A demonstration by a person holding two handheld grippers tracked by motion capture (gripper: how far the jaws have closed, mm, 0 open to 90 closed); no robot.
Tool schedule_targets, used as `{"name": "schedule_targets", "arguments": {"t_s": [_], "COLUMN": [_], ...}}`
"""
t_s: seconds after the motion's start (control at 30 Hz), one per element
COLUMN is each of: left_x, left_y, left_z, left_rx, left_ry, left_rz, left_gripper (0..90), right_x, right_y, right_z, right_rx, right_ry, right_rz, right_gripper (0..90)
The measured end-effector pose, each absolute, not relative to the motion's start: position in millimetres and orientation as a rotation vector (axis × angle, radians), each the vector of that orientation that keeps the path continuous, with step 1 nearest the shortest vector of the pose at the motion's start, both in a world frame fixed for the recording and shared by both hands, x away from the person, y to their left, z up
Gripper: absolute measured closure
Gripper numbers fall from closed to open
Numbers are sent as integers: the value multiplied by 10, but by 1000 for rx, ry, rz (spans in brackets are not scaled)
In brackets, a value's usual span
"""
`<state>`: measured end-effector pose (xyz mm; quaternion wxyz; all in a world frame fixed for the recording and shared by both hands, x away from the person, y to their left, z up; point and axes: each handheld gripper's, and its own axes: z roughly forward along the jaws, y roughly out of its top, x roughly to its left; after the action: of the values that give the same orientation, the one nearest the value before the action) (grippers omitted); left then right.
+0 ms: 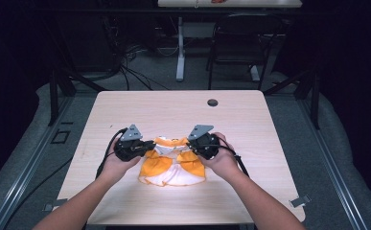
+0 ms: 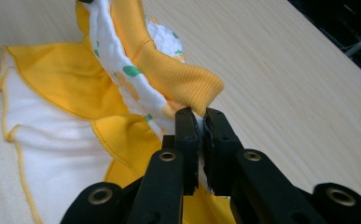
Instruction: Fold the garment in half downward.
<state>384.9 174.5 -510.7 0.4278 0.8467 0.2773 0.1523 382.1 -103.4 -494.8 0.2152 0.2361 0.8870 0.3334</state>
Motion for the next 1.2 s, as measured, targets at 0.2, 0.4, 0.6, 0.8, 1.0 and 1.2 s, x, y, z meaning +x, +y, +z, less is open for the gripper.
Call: {"name": "schedule_targets", "arguments": {"t_s": [0.2, 0.4, 0.6, 0.8, 1.0, 1.2], "left_x": [3772, 3704, 3609, 3543, 3480, 3402], "left_y": [1754, 1778, 1801, 1818, 1819, 1809], "left_z": [-5171, -5232, -5322, -5392, -5433, -5493], "left_rx": [2121, 2113, 2105, 2097, 2099, 2101], "left_ry": [683, 681, 683, 684, 674, 667], "left_rz": [371, 348, 316, 293, 287, 274], "left_gripper": [830, 830, 829, 828, 827, 825], "right_x": [3722, 3636, 3547, 3463, 3388, 3331], "right_y": [-1030, -1046, -1070, -1091, -1121, -1146], "right_z": [-5027, -5088, -5163, -5233, -5292, -5333], "right_rx": [649, 643, 645, 654, 650, 655], "right_ry": [2468, 2476, 2481, 2488, 2498, 2500], "right_rz": [925, 945, 963, 989, 1009, 1016], "right_gripper": [845, 844, 844, 843, 842, 841]}}
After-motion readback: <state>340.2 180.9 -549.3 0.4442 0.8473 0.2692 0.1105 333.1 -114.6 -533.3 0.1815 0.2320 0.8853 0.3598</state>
